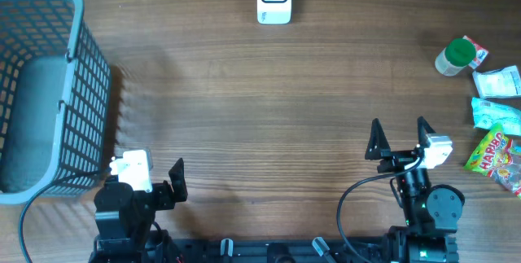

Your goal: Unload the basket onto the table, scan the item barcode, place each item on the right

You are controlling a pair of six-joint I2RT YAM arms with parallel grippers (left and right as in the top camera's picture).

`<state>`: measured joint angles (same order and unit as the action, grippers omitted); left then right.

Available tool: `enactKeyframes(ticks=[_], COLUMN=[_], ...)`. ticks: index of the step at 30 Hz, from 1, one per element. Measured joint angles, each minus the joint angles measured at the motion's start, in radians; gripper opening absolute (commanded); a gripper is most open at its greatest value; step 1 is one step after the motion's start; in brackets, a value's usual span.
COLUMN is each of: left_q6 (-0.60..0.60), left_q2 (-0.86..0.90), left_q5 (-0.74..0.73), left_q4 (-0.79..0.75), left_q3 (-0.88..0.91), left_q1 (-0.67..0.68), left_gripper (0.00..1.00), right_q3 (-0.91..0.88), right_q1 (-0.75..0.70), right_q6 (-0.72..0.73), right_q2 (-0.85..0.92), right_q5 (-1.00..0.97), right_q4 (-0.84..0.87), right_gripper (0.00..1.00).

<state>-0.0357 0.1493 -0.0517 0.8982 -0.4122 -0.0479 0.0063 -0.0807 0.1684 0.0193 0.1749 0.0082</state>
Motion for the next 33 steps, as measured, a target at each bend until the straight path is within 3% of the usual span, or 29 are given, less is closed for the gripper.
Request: enactKeyframes(ticks=[12,13,14,18,33], left_q6=[0.000,0.000,0.000,0.000,0.000], left_q2=[0.000,0.000,0.000,0.000,-0.100], left_q5=[0.000,0.001,0.013,0.058,0.066], left_q4=[0.000,0.000,0.009,0.123,0.123], left_q3=[0.000,0.000,0.000,0.005,0.006], left_q1=[0.000,0.000,0.000,0.000,0.000], left_gripper=[1.00,0.88,1.00,1.00,1.00], right_q3=[0.000,0.000,0.000,0.000,0.000], right_q1=[0.000,0.000,0.000,0.000,0.000], right_q6=[0.003,0.003,0.003,0.003,0.007], right_q2=[0.000,0.000,0.000,0.000,0.000], right_q5=[0.000,0.000,0.000,0.000,0.000], right_q4=[0.000,0.000,0.000,0.000,0.000], right_gripper=[1.00,1.00,1.00,1.00,1.00])
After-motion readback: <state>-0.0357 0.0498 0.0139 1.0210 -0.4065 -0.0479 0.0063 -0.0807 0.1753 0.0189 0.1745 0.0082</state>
